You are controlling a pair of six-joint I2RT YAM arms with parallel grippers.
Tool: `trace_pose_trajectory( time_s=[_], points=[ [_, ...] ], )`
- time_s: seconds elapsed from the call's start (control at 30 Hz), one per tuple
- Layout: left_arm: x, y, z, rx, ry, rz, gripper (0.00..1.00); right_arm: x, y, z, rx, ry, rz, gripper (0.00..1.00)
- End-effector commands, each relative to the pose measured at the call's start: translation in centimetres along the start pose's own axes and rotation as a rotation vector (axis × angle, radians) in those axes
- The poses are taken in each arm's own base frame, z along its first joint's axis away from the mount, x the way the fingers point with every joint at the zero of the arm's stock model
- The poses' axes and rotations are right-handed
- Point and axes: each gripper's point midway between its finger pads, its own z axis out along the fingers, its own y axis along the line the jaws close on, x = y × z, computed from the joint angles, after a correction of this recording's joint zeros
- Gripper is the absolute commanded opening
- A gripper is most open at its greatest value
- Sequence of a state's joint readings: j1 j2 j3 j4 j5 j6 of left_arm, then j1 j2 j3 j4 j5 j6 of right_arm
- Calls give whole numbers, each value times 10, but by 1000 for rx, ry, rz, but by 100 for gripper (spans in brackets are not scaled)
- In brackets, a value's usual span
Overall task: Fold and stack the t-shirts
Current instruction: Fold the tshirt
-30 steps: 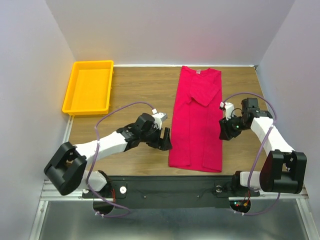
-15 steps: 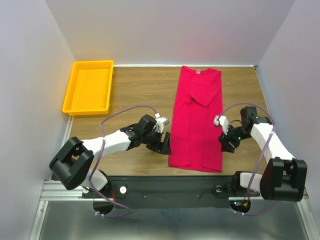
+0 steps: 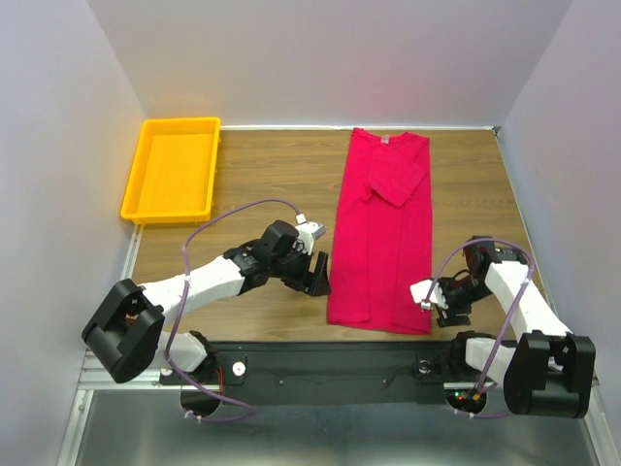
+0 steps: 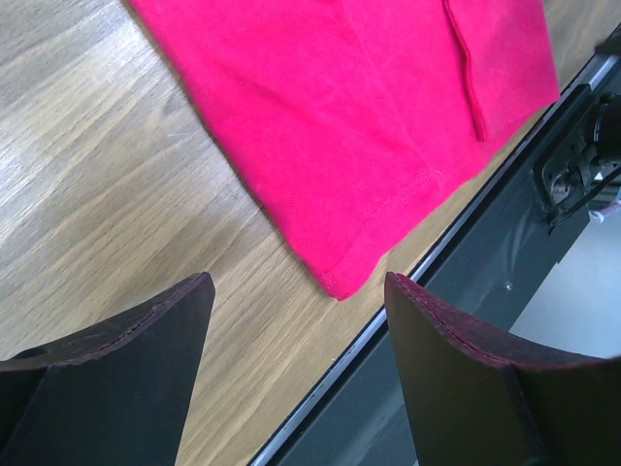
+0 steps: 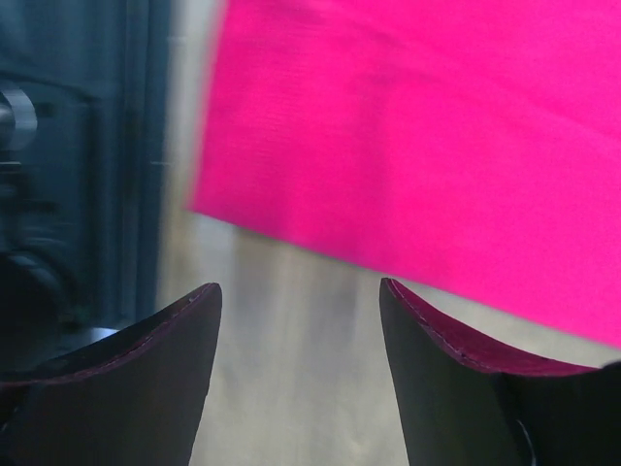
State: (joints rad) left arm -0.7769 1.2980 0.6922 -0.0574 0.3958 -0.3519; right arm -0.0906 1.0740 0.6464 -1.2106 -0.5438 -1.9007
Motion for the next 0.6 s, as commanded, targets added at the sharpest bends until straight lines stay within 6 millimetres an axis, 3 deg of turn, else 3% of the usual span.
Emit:
trace_pose_trajectory(
  time_s=[0.0,0.2,0.33,0.57],
  points=[
    [-8,-3,-5,8,-34,27,82,-11,7,9,-85,-45,-623,71],
    [-3,-1,-3,8,-21,21,82,-13,2,21,-31,-68,-657,68],
    [-2,0,0,6,-10,18,82,-27,-1,24,28,-116,-683,70],
    [-5,-4,2,24,-5,15,82,-24,3,42,29,-124,-727,74]
  ],
)
